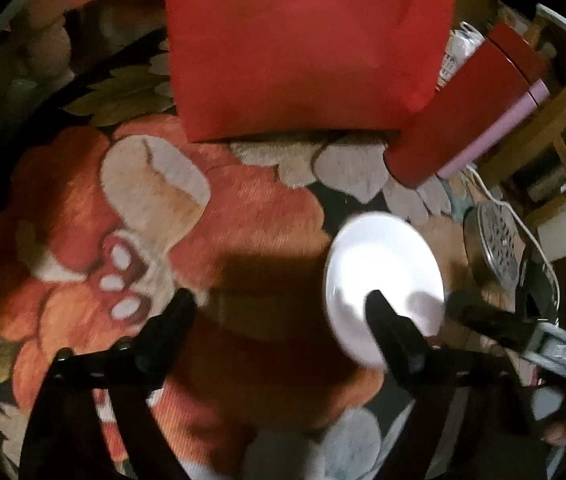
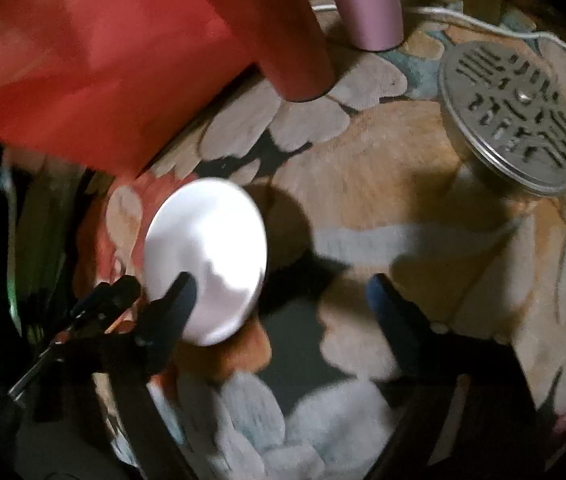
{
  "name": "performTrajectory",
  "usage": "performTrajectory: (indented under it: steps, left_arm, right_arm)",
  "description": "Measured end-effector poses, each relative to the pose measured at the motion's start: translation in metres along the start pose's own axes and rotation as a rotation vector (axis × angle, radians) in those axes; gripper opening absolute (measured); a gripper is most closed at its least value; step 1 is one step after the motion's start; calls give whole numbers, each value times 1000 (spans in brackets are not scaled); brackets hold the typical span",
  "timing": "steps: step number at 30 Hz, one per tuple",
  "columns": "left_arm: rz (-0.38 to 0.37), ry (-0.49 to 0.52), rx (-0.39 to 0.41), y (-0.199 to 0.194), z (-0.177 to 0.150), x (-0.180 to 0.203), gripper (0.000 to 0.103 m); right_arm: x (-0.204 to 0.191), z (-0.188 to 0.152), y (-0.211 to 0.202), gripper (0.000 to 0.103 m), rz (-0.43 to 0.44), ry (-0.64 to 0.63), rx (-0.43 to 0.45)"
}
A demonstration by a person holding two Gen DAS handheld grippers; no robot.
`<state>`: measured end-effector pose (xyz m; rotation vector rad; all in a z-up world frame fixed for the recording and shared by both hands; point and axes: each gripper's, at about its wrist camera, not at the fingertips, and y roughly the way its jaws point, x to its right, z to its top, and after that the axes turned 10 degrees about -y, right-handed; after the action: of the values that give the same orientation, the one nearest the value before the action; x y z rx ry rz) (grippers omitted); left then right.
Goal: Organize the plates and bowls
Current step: 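Grasp the last white bowl's rim with both tools, then carry the last white bowl with both tools to the bear plate stack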
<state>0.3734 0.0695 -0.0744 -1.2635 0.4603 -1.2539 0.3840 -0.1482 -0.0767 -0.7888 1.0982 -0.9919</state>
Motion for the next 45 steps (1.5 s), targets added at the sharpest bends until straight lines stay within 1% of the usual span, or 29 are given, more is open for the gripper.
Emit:
performTrajectory:
  steps: [1,2,3,4,5,6,7,9,10,11,12,13,15,20,23,26,29,31,32,40,45]
  left_arm:
    - [-6,-13,-2,5,5,0,82]
    - [-11,-22,-2,9,8,1,76]
    - [-16,-27,-6,13,10,2,60]
    - [-17,-29,-18,19,11,3,53]
    - [-27,-33,-33,26,12,5,48]
    - [-33,-34,-40,29,11,6,46]
    - [-41,-29,-49,34,11,9,44]
    - [-44,-1,-69,42,9,17,26]
    - [-45,12,-87,47,8,21,21]
    - [-51,20,-113,52,6,25,12]
    - [-38,30,-112,53,4,28,11]
    - [-27,45,-95,52,2,30,11]
    - [-34,46,-97,50,-3,28,10]
    - [-41,35,-117,40,-11,22,9]
    - [-38,33,-117,26,-16,25,9]
    - [-37,55,-116,4,-24,33,9]
    - [-28,99,-113,-23,-35,44,9]
    - [-26,123,-108,-44,-44,52,9]
    - [-41,121,-100,-53,-48,55,9]
    - [-38,152,-51,-148,-88,76,10]
    - [-42,187,-13,-199,-111,88,10]
  right_arm:
    - [1,4,6,75,11,14,-4]
    - [1,7,12,69,22,20,-9]
    - [0,9,17,66,30,20,-9]
    - [-2,11,22,64,38,13,-11]
    - [-4,12,26,58,42,6,-15]
    - [-6,13,30,51,47,0,-20]
    - [-8,13,35,47,52,-4,-28]
    - [-10,12,44,32,59,-2,-45]
    - [-10,13,48,27,59,2,-53]
    - [-11,12,52,18,66,7,-65]
    - [-10,12,54,13,54,6,-72]
    - [-11,13,53,12,42,0,-60]
    - [-10,12,50,11,49,1,-51]
    - [-11,5,41,10,47,-10,-68]
    - [-13,-3,31,10,47,-5,-75]
    - [-14,-14,10,10,57,10,-76]
    - [-17,-26,-13,10,63,14,-80]
    - [-20,-37,-38,10,64,11,-83]
    - [-22,-42,-48,10,67,13,-83]
    - [-42,-79,-131,10,69,1,-71]
    - [-55,-102,-182,10,58,-29,-58]
